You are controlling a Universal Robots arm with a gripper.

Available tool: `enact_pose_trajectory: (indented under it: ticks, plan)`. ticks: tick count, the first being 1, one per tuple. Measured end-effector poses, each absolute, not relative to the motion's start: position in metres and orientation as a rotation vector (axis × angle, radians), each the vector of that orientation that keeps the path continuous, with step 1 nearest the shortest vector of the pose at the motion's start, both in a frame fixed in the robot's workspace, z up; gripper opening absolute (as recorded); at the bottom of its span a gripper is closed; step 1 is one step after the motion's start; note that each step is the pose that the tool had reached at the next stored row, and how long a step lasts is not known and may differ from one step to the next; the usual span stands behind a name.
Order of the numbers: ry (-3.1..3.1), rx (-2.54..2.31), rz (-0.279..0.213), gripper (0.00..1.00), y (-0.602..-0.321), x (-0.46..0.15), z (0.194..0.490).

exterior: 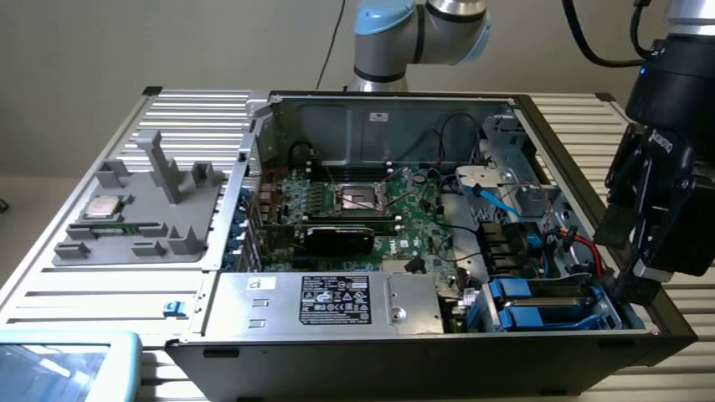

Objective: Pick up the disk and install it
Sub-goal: 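Insert the first disk wire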

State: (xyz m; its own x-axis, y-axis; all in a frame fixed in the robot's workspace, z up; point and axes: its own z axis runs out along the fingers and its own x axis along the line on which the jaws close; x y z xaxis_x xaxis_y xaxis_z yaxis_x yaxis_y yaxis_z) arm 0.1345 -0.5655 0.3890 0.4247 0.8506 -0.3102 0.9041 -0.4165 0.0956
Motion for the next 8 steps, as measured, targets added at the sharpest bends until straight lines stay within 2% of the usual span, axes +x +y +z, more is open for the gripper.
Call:
enact_pose_trajectory:
  ticks: [1,2,3,6,7,8]
  plan:
    - [1.533,2.434,-0.313,0.8,-0.5676,0.1346,0.3891]
    - [1.535,2.435,-0.316,0.8,-0.5694,0.1347,0.3891]
    - [1.537,2.436,-0.321,0.73,-0.5707,0.1347,0.3891]
    - [1.551,2.434,-0.343,0.73,-0.5719,0.1346,0.3891]
    - [1.56,2.429,-0.346,0.71,-0.5719,0.1346,0.3892]
    - [1.573,2.42,-0.349,0.64,-0.5719,0.1346,0.3891]
